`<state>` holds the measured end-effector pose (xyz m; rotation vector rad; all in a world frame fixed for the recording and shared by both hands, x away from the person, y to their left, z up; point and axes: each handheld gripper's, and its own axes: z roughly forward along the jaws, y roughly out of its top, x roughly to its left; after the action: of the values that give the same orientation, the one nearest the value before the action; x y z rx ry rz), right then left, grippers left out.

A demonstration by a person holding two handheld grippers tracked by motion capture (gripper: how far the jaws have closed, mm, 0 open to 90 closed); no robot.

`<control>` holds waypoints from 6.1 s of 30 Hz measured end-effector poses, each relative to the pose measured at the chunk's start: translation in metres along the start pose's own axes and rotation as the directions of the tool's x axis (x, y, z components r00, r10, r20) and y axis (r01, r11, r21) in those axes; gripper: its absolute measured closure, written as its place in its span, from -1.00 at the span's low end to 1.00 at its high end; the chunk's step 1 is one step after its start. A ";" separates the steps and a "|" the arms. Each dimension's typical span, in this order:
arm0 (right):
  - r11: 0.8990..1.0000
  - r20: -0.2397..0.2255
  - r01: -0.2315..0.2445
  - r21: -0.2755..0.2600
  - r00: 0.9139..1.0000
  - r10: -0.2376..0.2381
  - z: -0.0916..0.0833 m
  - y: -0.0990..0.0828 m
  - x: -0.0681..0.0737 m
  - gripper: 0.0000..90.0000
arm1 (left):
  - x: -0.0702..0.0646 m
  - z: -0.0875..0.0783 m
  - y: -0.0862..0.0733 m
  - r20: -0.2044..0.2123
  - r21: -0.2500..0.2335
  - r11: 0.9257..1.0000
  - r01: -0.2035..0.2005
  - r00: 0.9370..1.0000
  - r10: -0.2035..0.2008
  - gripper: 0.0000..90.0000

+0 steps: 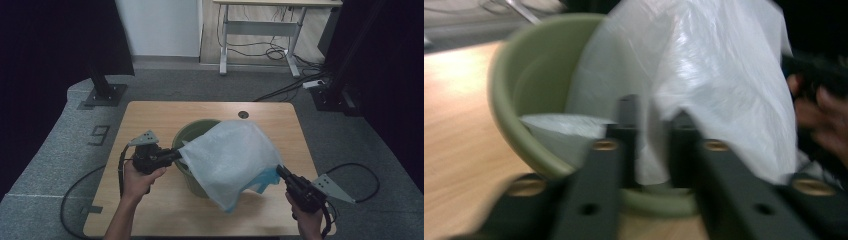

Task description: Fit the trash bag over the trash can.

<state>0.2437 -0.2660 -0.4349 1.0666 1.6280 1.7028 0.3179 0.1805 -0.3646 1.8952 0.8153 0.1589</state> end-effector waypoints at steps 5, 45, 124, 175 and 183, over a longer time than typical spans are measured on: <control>1.000 0.020 0.004 -0.008 1.000 -0.004 -0.005 0.008 -0.005 0.97 | -0.004 -0.019 0.000 -0.007 -0.066 0.998 0.000 1.000 0.000 0.08; 0.987 -0.091 0.152 0.051 0.985 -0.147 0.039 0.032 0.064 0.97 | -0.066 0.043 0.030 0.098 0.052 0.985 -0.166 0.982 0.161 -0.25; 0.966 -0.027 0.254 0.045 0.967 -0.253 0.036 -0.011 0.057 0.98 | -0.026 0.030 0.031 0.126 -0.066 0.998 0.023 0.992 -0.015 1.00; 0.973 -0.096 0.221 0.059 0.972 -0.215 0.035 -0.008 0.056 0.98 | -0.052 0.044 0.012 0.085 0.075 0.988 -0.133 0.988 0.127 0.62; 0.973 -0.086 0.223 0.055 0.972 -0.218 0.029 -0.006 0.052 0.98 | -0.042 0.038 0.011 0.097 0.007 0.996 -0.093 0.991 0.092 0.99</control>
<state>0.2393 -0.2066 -0.4330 0.8215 1.7898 1.5728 0.3078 0.1235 -0.3623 1.9374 0.6654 0.1183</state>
